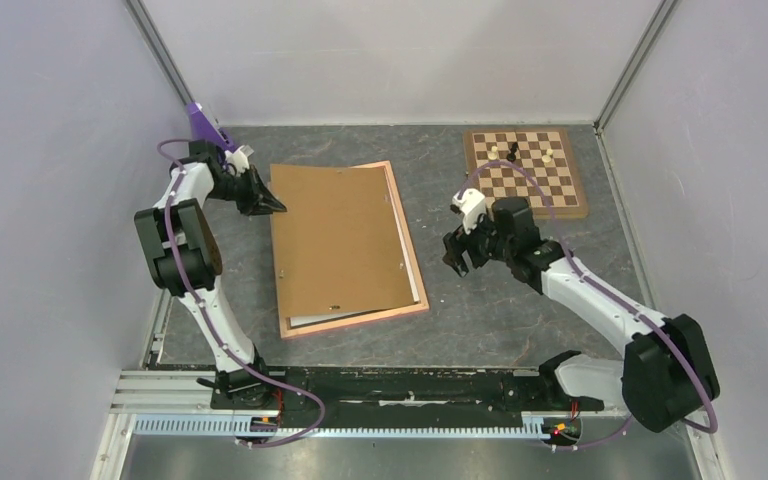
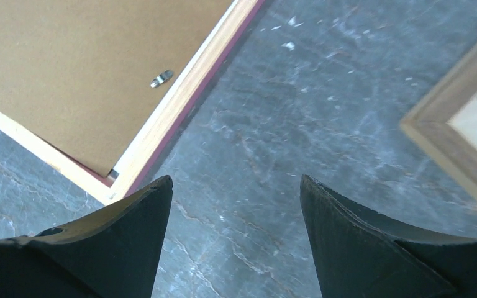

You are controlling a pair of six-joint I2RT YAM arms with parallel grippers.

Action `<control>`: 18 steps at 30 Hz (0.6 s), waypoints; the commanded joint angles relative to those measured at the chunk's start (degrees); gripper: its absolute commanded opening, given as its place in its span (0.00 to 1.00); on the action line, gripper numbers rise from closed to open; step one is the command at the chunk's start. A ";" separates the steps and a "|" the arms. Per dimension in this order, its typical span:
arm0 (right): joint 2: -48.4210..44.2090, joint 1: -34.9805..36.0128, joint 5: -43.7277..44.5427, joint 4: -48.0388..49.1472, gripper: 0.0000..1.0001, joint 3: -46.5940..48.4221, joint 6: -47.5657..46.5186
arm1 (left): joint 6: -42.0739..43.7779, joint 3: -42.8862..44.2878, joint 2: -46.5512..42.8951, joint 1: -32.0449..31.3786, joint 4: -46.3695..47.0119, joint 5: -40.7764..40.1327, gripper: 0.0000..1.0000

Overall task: Put the photo into the frame
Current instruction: Place the photo frame item in the photo frame.

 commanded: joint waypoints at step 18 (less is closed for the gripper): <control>18.47 5.63 -8.42 21.08 0.76 -3.09 6.95 | -5.12 -15.07 -7.46 0.43 16.01 -6.74 0.02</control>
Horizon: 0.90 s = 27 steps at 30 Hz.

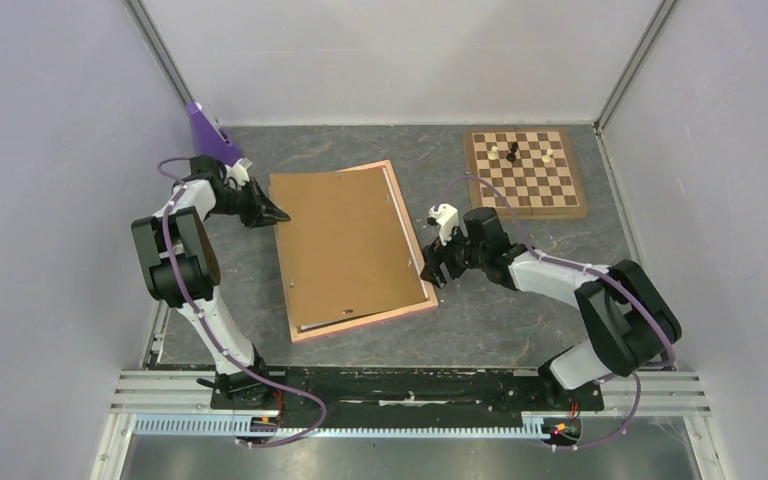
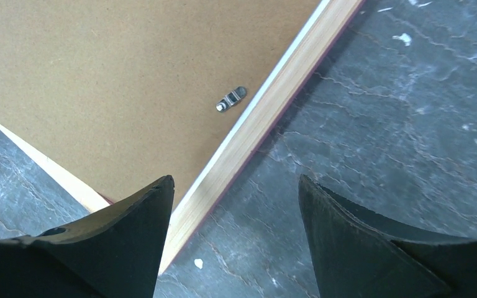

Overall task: Put the photo into the frame
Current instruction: Place the photo frame item in the photo frame.

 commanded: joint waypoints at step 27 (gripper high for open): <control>13.85 0.45 -5.08 8.14 0.18 7.52 6.55 | -1.61 -10.02 -1.23 -0.26 15.78 -4.34 0.03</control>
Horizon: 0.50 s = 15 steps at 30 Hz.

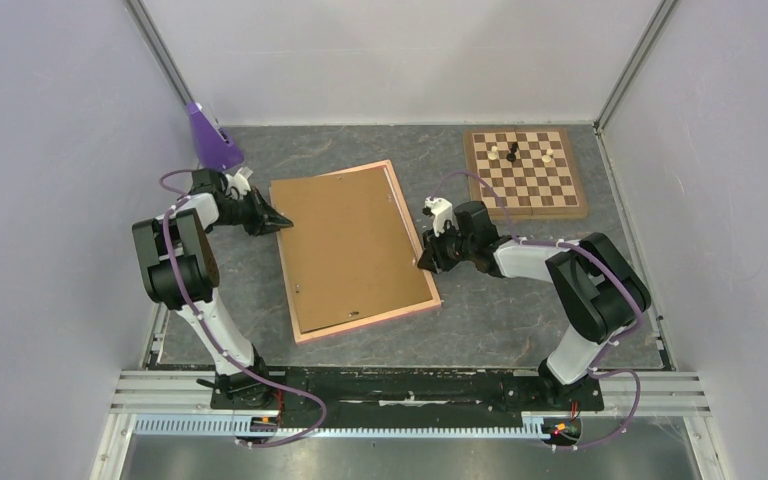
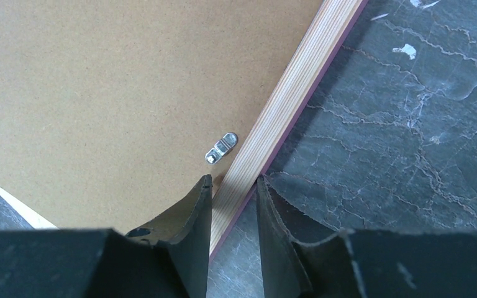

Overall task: Put the photo into the frame
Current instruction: Place the photo frame item in the photo frame.

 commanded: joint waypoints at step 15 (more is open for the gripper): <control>1.56 1.04 -3.79 1.94 0.12 2.40 -0.76 | -1.30 -3.21 -0.05 -3.76 9.58 -7.46 0.02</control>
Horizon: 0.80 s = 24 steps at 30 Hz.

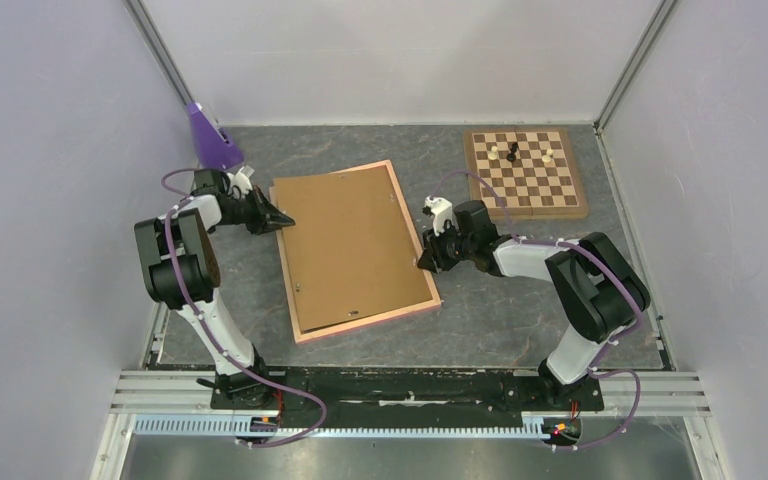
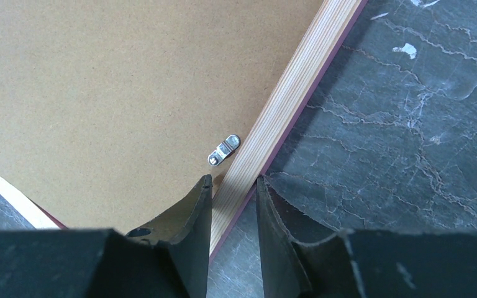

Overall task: Put the photo into the frame
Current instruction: Place the photo frame item in the photo frame.

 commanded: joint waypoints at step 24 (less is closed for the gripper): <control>0.20 1.13 -3.84 0.13 0.20 3.85 -1.58 | 2.86 -3.17 -1.84 -2.94 1.56 -15.80 0.39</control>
